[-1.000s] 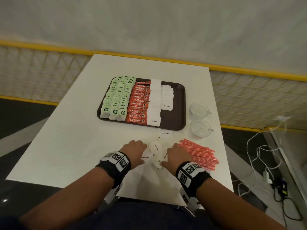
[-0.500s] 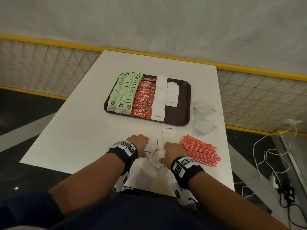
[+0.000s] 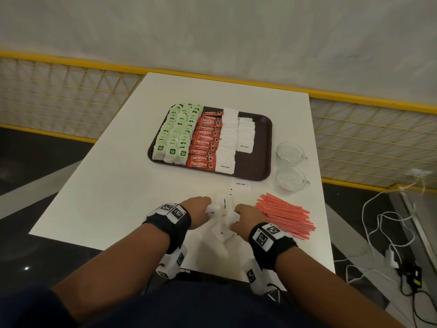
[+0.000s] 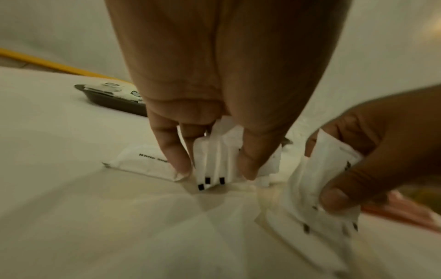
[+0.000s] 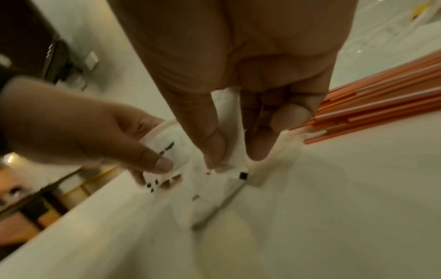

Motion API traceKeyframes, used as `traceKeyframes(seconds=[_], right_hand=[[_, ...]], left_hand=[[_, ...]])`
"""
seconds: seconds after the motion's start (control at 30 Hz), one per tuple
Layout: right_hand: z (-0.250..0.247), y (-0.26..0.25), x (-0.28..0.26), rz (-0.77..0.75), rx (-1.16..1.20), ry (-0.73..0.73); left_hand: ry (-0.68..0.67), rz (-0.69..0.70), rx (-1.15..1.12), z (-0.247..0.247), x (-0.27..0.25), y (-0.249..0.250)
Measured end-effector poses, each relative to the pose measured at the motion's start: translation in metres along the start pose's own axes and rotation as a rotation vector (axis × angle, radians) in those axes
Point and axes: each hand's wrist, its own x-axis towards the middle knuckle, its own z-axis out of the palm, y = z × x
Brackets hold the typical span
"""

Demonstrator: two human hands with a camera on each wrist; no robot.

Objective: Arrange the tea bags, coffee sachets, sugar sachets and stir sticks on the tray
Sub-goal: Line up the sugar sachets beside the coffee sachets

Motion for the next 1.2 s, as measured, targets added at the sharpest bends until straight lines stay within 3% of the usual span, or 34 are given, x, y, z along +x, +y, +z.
traceKeyframes(seconds=[0.2, 0.33, 0.47, 0.63, 0.77, 1.07, 1.2], right_hand=[[-0.038, 0.007, -0.005, -0.055, 0.384, 0.025], [-0.052, 0.001, 0.005, -0.060, 0.679, 0.065], [-0.062, -0.010, 0.026, -0.084, 0.749, 0.167], [-0.073, -0.023, 0.051, -0.079, 0.796, 0.210], [-0.081, -0.025, 0.074, -0.073, 0.899, 0.262], [-0.094, -0.001, 0.137, 0.276, 1.201, 0.528], [-0.089, 0.012, 0.169, 0.399, 1.083, 0.538]], left_hand=[[0.104, -0.004, -0.634, -0.022, -0.003, -0.002], [0.031, 0.025, -1.019, -0.038, 0.001, 0.008], [0.045, 0.006, -1.330, -0.057, 0.012, 0.015], [0.031, 0.163, -1.302, -0.080, 0.036, 0.018], [0.086, 0.151, -1.354, -0.097, 0.063, 0.011], [0.055, 0.081, -1.439, -0.131, 0.119, -0.005], [0.060, 0.037, -1.399, -0.134, 0.136, -0.017]])
